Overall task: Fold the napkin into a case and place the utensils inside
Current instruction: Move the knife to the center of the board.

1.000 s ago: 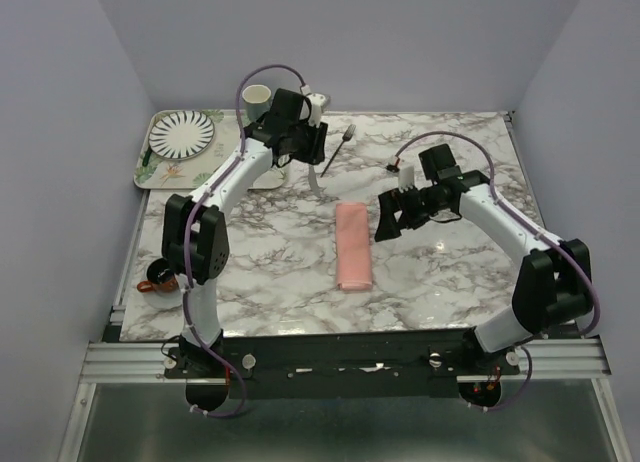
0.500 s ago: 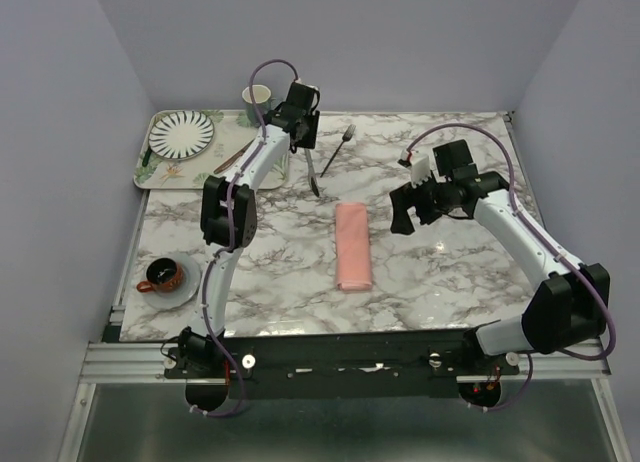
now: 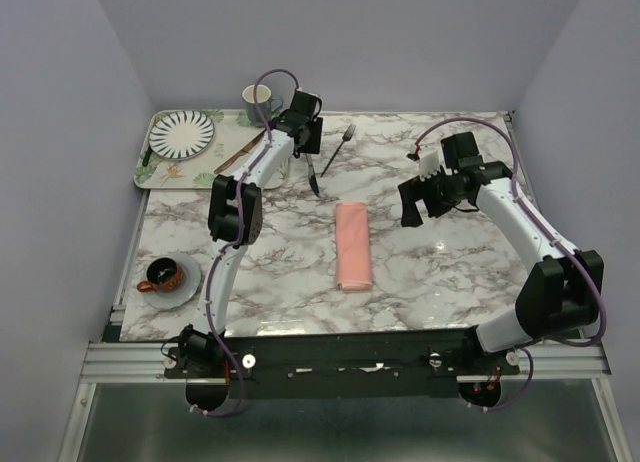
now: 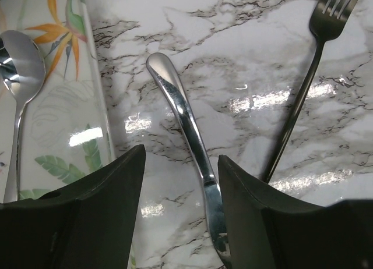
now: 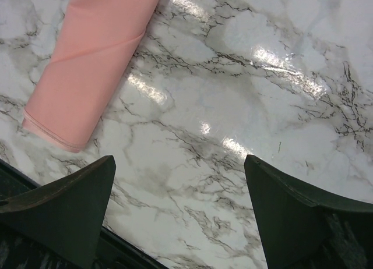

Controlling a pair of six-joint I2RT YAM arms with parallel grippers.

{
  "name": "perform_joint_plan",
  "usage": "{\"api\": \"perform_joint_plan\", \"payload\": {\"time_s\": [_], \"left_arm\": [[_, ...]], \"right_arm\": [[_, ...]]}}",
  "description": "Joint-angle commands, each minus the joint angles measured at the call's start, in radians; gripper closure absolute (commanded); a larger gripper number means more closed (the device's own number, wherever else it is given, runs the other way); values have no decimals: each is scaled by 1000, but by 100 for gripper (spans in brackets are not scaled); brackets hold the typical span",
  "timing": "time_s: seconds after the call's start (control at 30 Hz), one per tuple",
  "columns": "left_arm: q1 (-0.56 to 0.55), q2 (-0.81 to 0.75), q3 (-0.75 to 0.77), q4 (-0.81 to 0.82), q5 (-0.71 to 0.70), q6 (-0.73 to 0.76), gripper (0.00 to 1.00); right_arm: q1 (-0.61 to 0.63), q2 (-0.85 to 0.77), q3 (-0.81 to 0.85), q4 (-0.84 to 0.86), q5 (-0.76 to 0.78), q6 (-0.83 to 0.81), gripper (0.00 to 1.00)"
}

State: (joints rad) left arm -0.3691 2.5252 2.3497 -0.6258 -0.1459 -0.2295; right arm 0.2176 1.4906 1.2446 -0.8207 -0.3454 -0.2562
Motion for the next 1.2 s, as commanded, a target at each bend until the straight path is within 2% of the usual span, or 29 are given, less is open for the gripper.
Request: {"api": "perform_joint_plan", "payload": {"time_s": [0.0,0.33,0.53,0.57,0.63,0.67,0.77,0.87,1.17], "left_arm": [[-21,38,31,20,19,-30,38],[-21,95,37,-21,-34,-56,43],[-21,112,30,-109,-1,-96,57],[-19,90,-10,-110,9,-97,64],[-21,73,-38,-141,48,-97,72],[-21,55,-67,-153,60,-97,81],[-14,11,-163,-198,111,-111,92],[-13,-75,-292,-210,134,-128,99],[-17,-324,-576,-174,189,-136,100]], "right_arm": [[-21,23,39,-40,-3,2,0],[-38,63,101,-74,-18,5,0],[-55,92,139,-93,-23,2,0],[-58,100,150,-100,-24,0,0],[-69,108,161,-107,-33,0,0],[-72,115,165,-113,-37,-5,0],[-78,122,180,-123,-49,-23,0],[-78,117,184,-117,-61,-41,0],[-78,126,191,-89,-154,-37,0]]}}
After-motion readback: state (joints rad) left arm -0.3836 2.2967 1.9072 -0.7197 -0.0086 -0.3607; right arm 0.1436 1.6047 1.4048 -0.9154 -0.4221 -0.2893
